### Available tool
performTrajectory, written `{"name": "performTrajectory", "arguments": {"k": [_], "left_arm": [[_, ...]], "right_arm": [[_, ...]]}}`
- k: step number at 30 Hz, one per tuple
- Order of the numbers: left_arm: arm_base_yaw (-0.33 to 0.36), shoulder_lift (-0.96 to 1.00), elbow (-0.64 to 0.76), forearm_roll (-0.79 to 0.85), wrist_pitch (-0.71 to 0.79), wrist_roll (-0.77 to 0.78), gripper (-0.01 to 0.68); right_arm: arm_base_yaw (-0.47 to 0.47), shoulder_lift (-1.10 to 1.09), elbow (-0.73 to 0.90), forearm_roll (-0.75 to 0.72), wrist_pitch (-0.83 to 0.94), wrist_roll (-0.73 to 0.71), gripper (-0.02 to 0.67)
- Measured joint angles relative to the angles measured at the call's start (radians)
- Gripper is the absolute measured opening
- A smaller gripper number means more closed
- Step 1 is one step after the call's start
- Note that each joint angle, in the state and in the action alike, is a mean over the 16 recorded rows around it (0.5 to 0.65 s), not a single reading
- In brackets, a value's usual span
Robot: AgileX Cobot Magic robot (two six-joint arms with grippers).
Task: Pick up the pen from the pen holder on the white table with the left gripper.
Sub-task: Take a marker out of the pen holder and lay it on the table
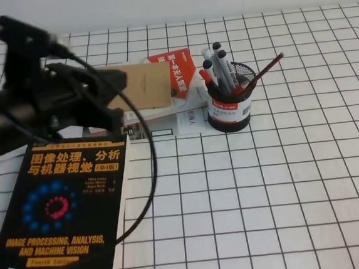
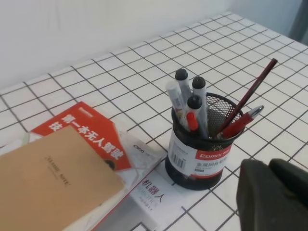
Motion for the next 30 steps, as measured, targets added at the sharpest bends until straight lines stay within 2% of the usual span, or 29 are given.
{"name": "performTrajectory", "arguments": {"k": [7,16,20,30], "left_arm": [[-0.114,0.225,-0.104,-0.118,-0.029,0.160,0.166],[-0.154,0.419,-0.192,-0.158,0.018,0.250,0.345],[-0.156,0.481,-0.236,-0.160,0.047,0.282,0.371],[-0.157,0.614,-0.398,-0.160,0.073,0.326,0.377]], "right_arm": [[0.000,0.000,0.000,0.000,0.000,0.000,-0.016],[0.000,0.000,0.000,0.000,0.000,0.000,-0.016],[0.000,0.000,0.000,0.000,0.000,0.000,-0.016],[0.000,0.000,0.000,0.000,0.000,0.000,-0.016]]}}
